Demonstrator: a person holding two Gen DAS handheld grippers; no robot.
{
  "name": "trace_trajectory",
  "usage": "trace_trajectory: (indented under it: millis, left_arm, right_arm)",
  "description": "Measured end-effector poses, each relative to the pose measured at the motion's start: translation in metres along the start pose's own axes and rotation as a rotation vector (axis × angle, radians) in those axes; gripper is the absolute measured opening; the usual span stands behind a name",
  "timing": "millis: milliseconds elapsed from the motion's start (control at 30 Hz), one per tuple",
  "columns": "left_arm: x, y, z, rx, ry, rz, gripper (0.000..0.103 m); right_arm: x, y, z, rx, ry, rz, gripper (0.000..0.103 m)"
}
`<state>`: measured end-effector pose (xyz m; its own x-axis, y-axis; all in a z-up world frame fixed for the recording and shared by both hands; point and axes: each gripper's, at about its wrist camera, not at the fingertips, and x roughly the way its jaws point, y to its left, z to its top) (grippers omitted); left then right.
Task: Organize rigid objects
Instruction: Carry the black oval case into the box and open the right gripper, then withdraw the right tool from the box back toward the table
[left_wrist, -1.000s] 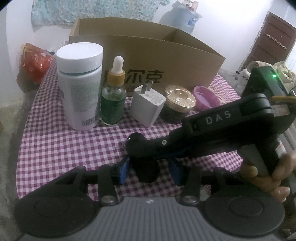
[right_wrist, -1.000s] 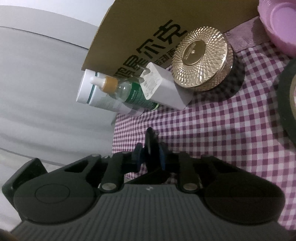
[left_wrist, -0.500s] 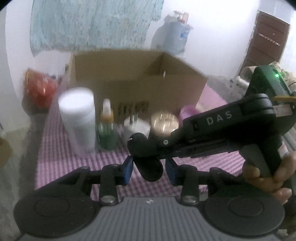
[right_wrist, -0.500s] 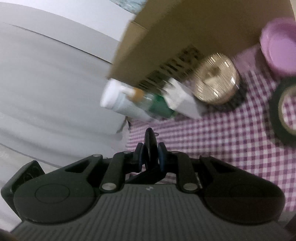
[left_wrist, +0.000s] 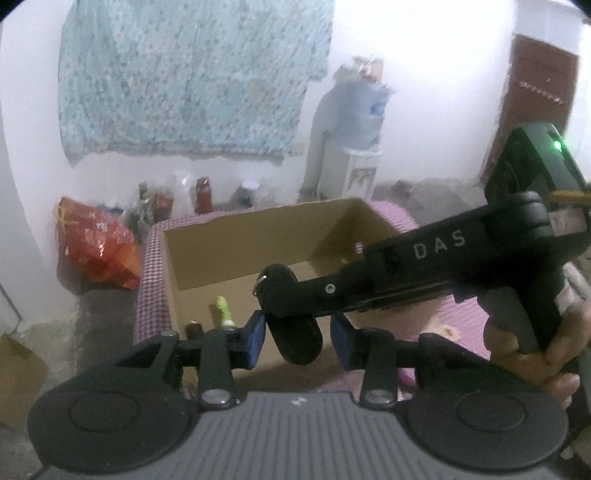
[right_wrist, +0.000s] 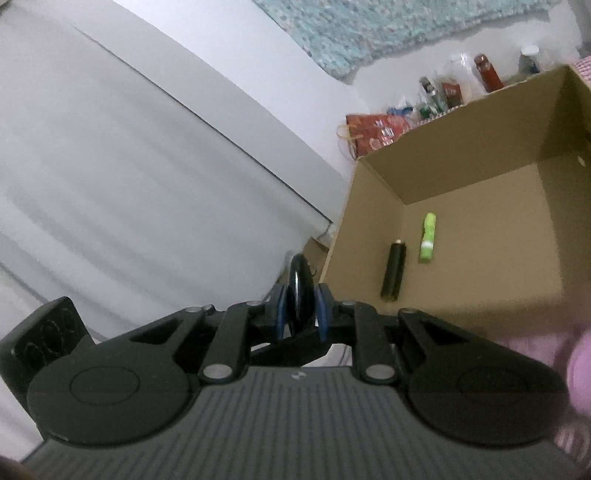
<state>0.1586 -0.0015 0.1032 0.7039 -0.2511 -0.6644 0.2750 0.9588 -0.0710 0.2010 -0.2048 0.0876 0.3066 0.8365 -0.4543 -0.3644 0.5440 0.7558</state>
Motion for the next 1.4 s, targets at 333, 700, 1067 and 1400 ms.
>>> trace_trajectory:
  millis: [333,700,1067,1400]
  left_arm:
    - [0.109,0.073,0.05,-0.083,0.222,0.071,0.039]
    - [0.146,0.072,0.065,-0.01,0.226,0.166,0.053]
    - [0.079,0.079,0.071,-0.098,0.098,0.09,0.067]
    - [-0.059,0.043,0.034,-0.042,-0.139,-0.025,0.1]
  right_arm:
    - [0.104,-0.065,0.088,0.19,0.178,-0.052,0.015]
    - [0.164,-0.108,0.11,0.289,0.204,-0.138,0.018]
    - [0.097,-0.068,0.11,0.199,0.13,-0.072,0.033]
    - [-0.071,0.014,0.068,-0.029,-0.042,0.057,0.077]
